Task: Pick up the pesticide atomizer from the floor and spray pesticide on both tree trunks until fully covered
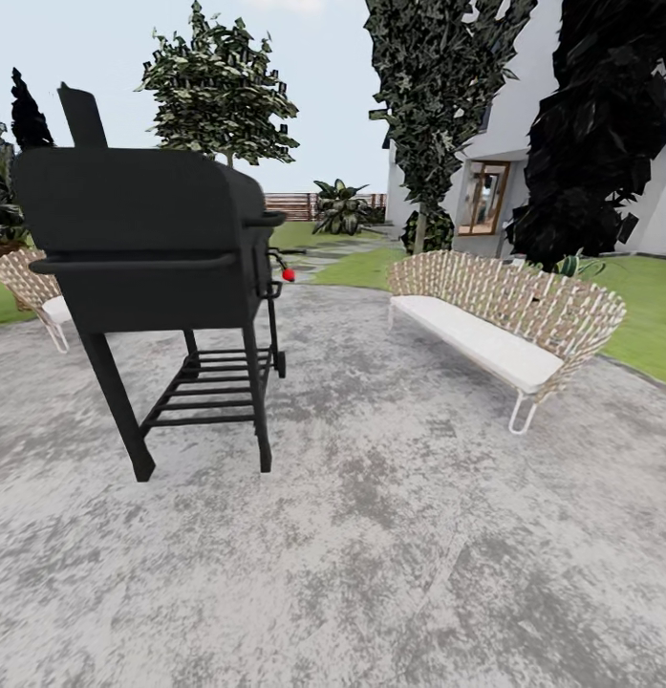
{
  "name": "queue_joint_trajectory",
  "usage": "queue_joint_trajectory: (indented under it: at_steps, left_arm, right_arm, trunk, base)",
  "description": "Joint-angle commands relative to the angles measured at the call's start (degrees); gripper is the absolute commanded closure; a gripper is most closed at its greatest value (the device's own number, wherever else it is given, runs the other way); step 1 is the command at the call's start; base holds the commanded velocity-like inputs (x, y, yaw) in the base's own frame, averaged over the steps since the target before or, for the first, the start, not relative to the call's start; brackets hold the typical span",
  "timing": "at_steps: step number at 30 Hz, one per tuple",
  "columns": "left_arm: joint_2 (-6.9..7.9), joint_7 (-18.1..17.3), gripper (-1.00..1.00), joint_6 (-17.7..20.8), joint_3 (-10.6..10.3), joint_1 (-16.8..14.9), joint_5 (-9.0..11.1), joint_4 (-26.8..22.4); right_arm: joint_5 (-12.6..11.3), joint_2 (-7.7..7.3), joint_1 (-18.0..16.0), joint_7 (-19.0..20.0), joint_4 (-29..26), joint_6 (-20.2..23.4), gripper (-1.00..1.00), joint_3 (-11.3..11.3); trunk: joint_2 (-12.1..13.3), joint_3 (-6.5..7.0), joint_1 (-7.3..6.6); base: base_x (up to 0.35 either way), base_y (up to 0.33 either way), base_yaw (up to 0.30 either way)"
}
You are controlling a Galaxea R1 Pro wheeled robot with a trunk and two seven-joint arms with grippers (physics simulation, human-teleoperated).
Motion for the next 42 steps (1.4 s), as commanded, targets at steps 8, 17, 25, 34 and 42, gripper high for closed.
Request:
queue_joint_trajectory:
  at_steps: [8, 17, 25, 34, 42]
  left_arm:
    - [0.02, 0.0, -1.00, 0.0, 0.0, 0.0, -0.2, 0.0]
    - [0.02, 0.0, -1.00, 0.0, 0.0, 0.0, -0.2, 0.0]
    - [0.02, 0.0, -1.00, 0.0, 0.0, 0.0, -0.2, 0.0]
    - [0.02, 0.0, -1.00, 0.0, 0.0, 0.0, -0.2, 0.0]
    - [0.02, 0.0, -1.00, 0.0, 0.0, 0.0, -0.2, 0.1]
  right_arm:
    - [0.0, 0.00, 0.0, -0.3, 0.0, -0.1, -1.00, -0.1]
    - [0.0, 0.00, 0.0, -0.4, 0.0, -0.1, -1.00, -0.2]
    - [0.0, 0.00, 0.0, -0.4, 0.0, -0.1, -1.00, -0.3]
    - [0.0, 0.00, 0.0, -0.4, 0.0, -0.1, -1.00, -0.3]
    - [0.0, -0.07, 0.0, -0.3, 0.1, -0.1, -1.00, -0.1]
  trunk:
    - [0.0, 0.00, 0.00]
    - [0.0, 0.00, 0.00]
    - [0.0, 0.00, 0.00]
    - [0.0, 0.00, 0.00]
    - [0.0, 0.00, 0.00]
  base:
    - [0.178, -0.227, 0.004]
    - [0.178, -0.230, 0.188]
    - [0.177, -0.232, 0.273]
    - [0.173, -0.234, 0.206]
    - [0.170, -0.241, 0.023]
